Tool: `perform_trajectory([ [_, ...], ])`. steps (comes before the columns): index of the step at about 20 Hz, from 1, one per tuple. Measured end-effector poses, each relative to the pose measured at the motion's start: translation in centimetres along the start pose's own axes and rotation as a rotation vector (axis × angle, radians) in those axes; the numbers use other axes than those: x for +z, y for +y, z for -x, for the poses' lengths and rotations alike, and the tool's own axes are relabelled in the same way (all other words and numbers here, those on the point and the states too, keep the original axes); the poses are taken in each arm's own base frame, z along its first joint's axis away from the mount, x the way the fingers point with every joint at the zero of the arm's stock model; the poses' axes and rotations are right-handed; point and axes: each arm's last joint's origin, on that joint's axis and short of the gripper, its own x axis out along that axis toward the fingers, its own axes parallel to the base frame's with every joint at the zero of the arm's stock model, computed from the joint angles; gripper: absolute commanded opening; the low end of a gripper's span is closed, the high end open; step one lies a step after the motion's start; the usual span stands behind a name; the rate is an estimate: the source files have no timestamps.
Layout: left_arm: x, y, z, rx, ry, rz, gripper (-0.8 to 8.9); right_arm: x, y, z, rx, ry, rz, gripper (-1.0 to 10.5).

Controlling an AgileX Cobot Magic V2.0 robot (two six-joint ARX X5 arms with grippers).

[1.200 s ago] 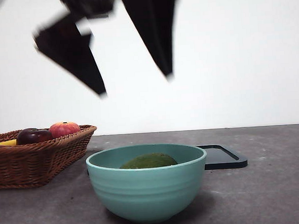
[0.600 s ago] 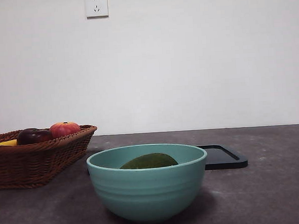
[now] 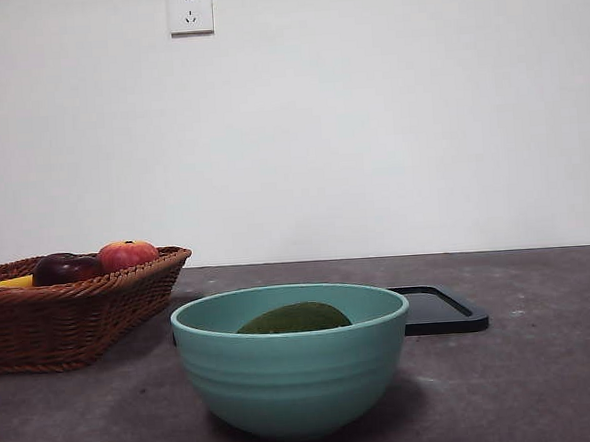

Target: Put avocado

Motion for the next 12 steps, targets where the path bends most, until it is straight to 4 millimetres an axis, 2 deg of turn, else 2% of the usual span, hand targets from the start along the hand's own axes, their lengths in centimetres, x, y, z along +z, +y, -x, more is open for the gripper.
perform_trajectory([
  [3,-0.1,0.1,0.1,-0.002,-0.004,-0.002,5.27,0.7,0.0,-1.4,0.036,0.054,-0.031,5.4],
  [6,0.0,0.1,0.1,-0.002,-0.005,-0.009,5.27,2.1,0.3,-3.9,0.064,0.086,-0.038,5.4],
  [9,0.0,0.1,0.1,-0.002,-0.005,-0.013,5.27,3.1,0.9,-7.8,0.031,0.152,-0.053,5.4],
  [12,0.0,0.1,0.1,-0.002,-0.005,-0.013,5.27,2.7,1.8,-12.4,-0.031,0.275,-0.046,5.4],
])
